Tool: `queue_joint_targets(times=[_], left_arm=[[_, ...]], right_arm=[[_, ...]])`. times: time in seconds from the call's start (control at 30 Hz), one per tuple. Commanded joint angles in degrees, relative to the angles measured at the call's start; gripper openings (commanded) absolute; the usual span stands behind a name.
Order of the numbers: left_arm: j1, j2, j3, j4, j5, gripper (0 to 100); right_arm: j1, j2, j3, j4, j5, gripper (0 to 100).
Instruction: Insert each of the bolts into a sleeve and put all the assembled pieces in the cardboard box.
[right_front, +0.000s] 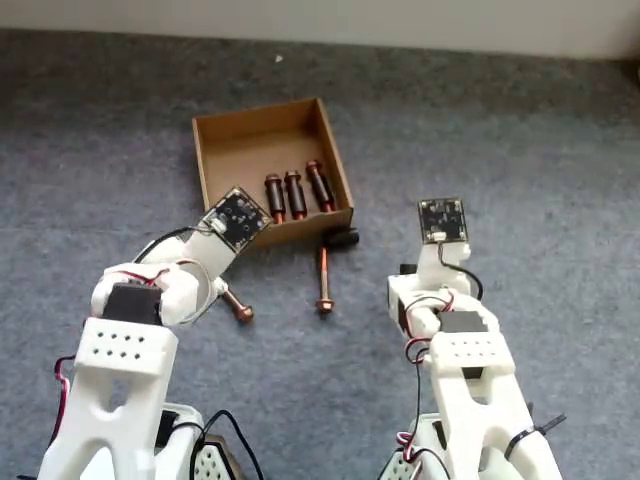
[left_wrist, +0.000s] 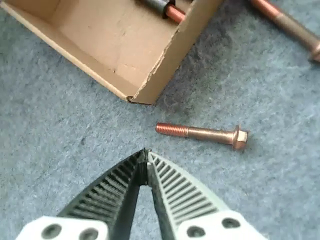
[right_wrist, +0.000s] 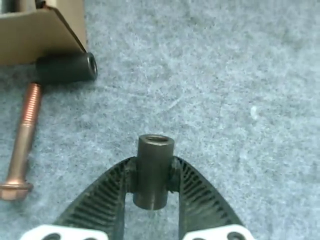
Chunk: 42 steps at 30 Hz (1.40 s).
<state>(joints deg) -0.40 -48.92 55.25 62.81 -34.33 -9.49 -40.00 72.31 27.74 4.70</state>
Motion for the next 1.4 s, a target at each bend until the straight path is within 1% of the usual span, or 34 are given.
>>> queue_joint_targets(times=[0.0,0.07,0.13,0.17,0.27,0.33,0.47,0.57,0.8,1.03,1.2,1.3,1.37], left_arm=[[1.5,8.9,-10.1,7.1,-6.0,2],[2.3,14.2,-13.8,10.7,-10.9,3],[3.3,18.6,-16.0,13.2,-17.1,8],[3.6,20.6,-16.8,13.8,-19.4,11],[3.6,25.1,-18.7,13.6,-23.6,16],[3.6,27.6,-20.3,13.9,-27.3,18],[3.6,32.2,-21.8,14.0,-36.8,18],[3.6,36.3,-22.2,13.5,-40.5,18],[3.8,45.6,-28.2,13.5,-41.1,18],[7.5,52.4,-31.2,13.4,-40.7,18],[8.0,56.3,-31.0,8.8,-40.7,18],[7.8,58.2,-31.3,7.7,-40.6,18],[8.1,58.9,-31.3,7.0,-39.6,15]], right_arm=[[0.6,-1.6,-0.7,-1.3,-0.3,0.5],[0.6,-1.6,-0.7,-1.3,-0.3,0.5],[0.6,-1.5,-0.7,-1.3,-0.3,0.5],[0.6,-1.5,-0.7,-1.3,-0.3,0.5],[0.6,-1.5,-0.7,-1.3,-0.2,0.5],[0.6,-1.5,-0.7,-1.3,-0.2,0.5],[0.6,-1.5,-0.7,-1.3,-0.2,0.5],[0.6,-1.5,-0.7,-1.3,-0.2,0.5],[0.6,-1.5,-0.7,-1.3,-0.2,0.5],[0.6,-1.5,-0.7,-1.3,-0.2,0.5],[0.6,-1.5,-0.7,-1.3,-0.2,0.5],[0.6,-1.5,-0.7,-1.3,-0.2,0.5],[0.6,-1.5,-0.7,-1.3,-0.2,0.5]])
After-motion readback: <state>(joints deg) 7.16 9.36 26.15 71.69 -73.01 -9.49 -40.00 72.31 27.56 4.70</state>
